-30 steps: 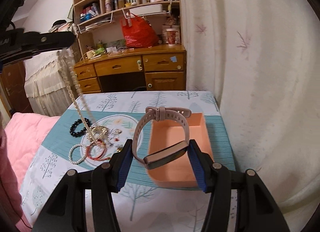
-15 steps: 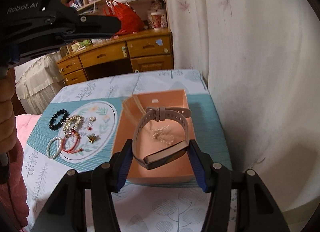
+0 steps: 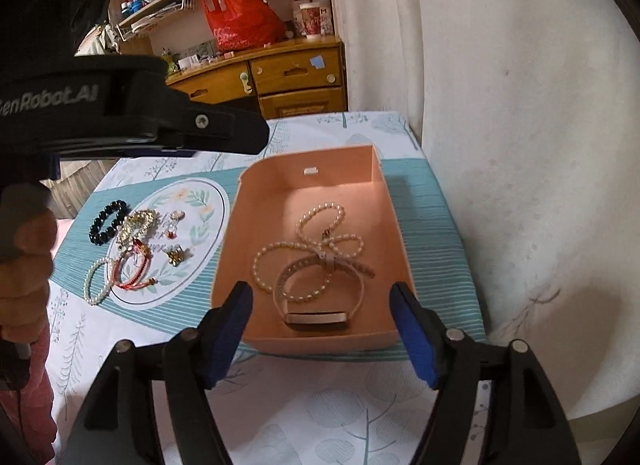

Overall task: Organize jewelry
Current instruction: 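Carry the necklace and watch into the peach box and open both tools, then grasp the pearl bracelet with the left tool while the right tool grasps the red string bracelet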

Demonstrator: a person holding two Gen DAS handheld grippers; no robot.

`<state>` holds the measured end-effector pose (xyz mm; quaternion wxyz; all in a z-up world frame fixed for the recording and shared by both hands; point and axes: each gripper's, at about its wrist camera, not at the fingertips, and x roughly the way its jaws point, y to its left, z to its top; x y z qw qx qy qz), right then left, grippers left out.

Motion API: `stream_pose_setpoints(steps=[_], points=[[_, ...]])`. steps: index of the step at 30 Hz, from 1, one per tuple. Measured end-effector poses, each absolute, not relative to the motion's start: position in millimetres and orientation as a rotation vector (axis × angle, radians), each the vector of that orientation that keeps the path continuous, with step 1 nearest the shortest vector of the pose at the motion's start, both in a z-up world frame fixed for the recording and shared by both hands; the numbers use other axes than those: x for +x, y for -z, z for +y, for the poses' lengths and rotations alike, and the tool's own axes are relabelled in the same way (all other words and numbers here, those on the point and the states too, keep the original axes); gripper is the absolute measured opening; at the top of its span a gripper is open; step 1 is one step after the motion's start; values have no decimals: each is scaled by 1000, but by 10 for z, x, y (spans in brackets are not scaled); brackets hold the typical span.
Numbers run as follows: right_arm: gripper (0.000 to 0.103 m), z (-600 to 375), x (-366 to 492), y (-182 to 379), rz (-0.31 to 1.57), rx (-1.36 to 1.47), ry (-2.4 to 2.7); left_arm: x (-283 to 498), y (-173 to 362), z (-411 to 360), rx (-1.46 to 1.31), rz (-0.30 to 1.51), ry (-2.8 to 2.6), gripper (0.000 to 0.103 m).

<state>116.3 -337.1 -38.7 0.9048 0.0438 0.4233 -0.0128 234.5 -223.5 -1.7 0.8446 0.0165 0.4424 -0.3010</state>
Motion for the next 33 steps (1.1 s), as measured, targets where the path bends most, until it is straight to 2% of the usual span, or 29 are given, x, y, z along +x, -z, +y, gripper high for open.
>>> stream_pose_setpoints(steps=[3,7,10,15,23,33], points=[[73,-3328,1115,294,853,84,26,2299,-96,-2108,42,912,611,77],[73,-3228,1064,169,826,94,12,2193,-228,-1873,56,896,562,87],[73,-3141,1027,95,806,113,-14,2085,-248,-1675,65,881,508,100],[78,-2940,982,49,792,149,-76,1920,-122,-1214,18,934,416,100],[78,-2541,919,102,801,180,-163,1728,173,-485,-18,1007,278,100],[78,-2158,984,274,853,164,-218,1546,535,35,-64,1065,269,100]])
